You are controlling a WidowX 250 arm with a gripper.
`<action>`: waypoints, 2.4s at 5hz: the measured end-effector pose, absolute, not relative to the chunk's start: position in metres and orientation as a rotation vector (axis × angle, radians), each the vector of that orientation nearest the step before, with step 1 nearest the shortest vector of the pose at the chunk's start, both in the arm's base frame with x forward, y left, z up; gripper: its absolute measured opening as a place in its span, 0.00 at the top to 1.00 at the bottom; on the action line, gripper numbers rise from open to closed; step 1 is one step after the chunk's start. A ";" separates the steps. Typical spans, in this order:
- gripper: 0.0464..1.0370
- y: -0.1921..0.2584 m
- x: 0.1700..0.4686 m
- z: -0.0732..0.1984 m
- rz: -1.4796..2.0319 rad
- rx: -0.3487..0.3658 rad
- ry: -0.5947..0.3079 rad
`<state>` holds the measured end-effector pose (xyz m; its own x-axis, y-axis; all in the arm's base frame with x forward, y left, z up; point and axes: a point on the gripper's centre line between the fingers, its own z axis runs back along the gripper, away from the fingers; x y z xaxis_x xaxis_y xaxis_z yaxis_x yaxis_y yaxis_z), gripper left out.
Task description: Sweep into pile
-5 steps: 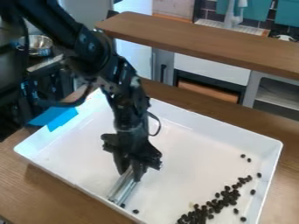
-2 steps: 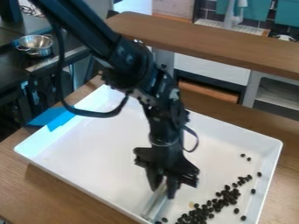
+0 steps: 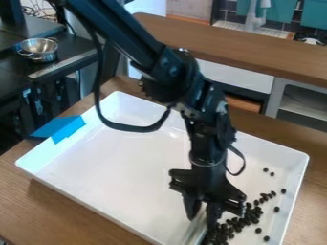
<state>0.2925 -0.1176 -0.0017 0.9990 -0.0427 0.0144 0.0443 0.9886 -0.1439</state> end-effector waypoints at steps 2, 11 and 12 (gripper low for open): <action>0.69 -0.111 0.297 0.001 -0.057 -0.179 0.037; 0.32 0.129 0.346 0.018 -0.024 -0.029 0.008; 0.06 0.124 0.343 0.024 -0.048 -0.063 0.021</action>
